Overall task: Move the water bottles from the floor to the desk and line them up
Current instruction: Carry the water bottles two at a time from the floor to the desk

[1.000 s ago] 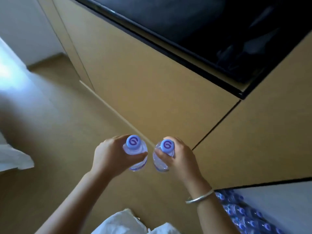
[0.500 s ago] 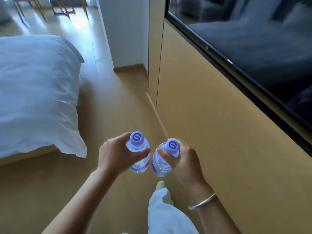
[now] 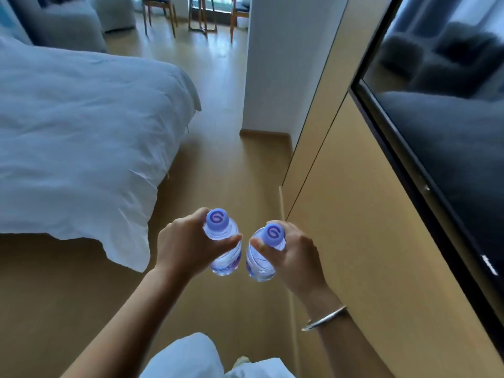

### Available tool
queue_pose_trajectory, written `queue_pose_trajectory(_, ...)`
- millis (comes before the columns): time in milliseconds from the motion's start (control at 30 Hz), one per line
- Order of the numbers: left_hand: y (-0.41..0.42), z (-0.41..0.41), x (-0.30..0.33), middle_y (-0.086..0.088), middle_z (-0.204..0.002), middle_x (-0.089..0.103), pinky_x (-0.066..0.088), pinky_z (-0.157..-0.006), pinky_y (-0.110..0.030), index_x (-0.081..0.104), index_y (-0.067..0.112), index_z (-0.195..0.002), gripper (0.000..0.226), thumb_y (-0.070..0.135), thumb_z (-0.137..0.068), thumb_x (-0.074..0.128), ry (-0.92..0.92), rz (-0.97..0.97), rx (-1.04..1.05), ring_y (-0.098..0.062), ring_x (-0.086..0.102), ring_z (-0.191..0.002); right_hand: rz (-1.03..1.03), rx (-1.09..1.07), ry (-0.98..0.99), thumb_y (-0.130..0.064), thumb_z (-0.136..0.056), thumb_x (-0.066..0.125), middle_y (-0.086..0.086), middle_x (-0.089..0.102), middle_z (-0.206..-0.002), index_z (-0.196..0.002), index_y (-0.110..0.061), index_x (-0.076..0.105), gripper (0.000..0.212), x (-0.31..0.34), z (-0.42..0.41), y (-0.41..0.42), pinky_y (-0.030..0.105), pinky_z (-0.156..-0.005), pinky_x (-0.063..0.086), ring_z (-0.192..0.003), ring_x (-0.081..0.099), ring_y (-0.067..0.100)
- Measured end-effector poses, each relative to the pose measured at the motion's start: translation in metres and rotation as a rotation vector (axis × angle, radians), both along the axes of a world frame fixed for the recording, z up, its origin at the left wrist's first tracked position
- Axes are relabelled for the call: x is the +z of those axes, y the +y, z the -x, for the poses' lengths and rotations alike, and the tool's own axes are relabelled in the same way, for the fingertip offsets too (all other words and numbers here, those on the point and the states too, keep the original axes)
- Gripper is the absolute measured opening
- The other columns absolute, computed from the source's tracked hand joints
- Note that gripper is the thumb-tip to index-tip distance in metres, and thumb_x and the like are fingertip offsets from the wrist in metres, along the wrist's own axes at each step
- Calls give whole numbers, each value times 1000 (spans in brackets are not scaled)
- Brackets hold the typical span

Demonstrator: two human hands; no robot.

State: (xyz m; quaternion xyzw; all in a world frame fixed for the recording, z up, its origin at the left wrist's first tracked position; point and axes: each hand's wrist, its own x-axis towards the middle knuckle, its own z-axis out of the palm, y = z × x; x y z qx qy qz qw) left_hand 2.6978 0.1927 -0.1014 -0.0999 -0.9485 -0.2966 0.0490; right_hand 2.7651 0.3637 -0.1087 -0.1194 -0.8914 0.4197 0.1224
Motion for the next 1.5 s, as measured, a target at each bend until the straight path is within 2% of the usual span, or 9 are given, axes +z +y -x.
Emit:
queue_pose_trajectory(233,13,93,-15,7,-78,71,48,-66,-28,66,29,-90,73,80,-46,37,-3,42,48,-24,66,-77,18,92,-24,-67,-65,51,-11,63,-79,-81,-29,61,43,-17,103,17,27,-68,49,-73,59,7)
queue_pose_trajectory(467,17,238,-22,5,-76,70,48,-65,-28,66,26,-87,75,81,-46,36,-1,47,64,-25,66,-77,2,78,-16,-68,-64,52,-9,64,-80,-83,-25,63,48,-22,249,19,33,-69,51,-74,61,11)
queue_pose_trajectory(600,12,332,-7,2,-79,71,47,-66,-29,65,26,-90,71,80,-48,45,1,95,12,-27,66,-80,20,33,8,-50,-72,71,-8,64,-83,-81,-25,63,28,-11,334,15,33,-73,50,-77,61,14)
queue_pose_trajectory(700,10,393,12,2,-85,72,46,-70,-29,67,29,-97,61,74,-56,60,7,94,-21,-26,66,-85,32,-1,53,-55,-68,66,-13,62,-78,-75,-37,56,21,-3,389,13,26,-69,48,-74,59,8)
queue_pose_trajectory(800,8,440,22,3,-86,71,43,-69,-27,66,30,-97,45,62,-65,69,-21,97,-12,-23,64,-85,43,-7,50,-56,-67,62,-14,61,-78,-79,-35,57,24,1,434,13,22,-68,47,-74,59,8)
queue_pose_trajectory(1033,17,541,14,3,-81,69,39,-65,-24,67,26,-90,43,62,-68,66,-46,141,17,-22,63,-80,41,19,83,-67,-66,54,-7,65,-78,-81,-22,65,49,-7,544,25,30,-67,51,-73,61,13)
queue_pose_trajectory(1167,35,614,8,3,-83,71,40,-64,-24,67,25,-90,44,64,-69,65,-37,151,-11,-21,63,-80,4,60,96,-65,-69,59,-8,64,-76,-80,-25,63,42,-10,621,43,24,-62,48,-69,59,9)
queue_pose_trajectory(1367,78,737,7,2,-84,71,40,-66,-25,67,26,-90,44,64,-67,67,-48,153,26,-24,64,-83,10,86,86,-72,-68,53,-6,66,-79,-85,-21,67,56,-12,751,84,39,-65,55,-72,62,14)
queue_pose_trajectory(1500,105,810,10,2,-84,71,39,-65,-24,68,27,-91,43,63,-67,69,-54,140,40,-24,64,-83,-19,98,72,-70,-68,57,-4,66,-79,-86,-20,67,54,-10,832,115,41,-65,54,-72,61,16)
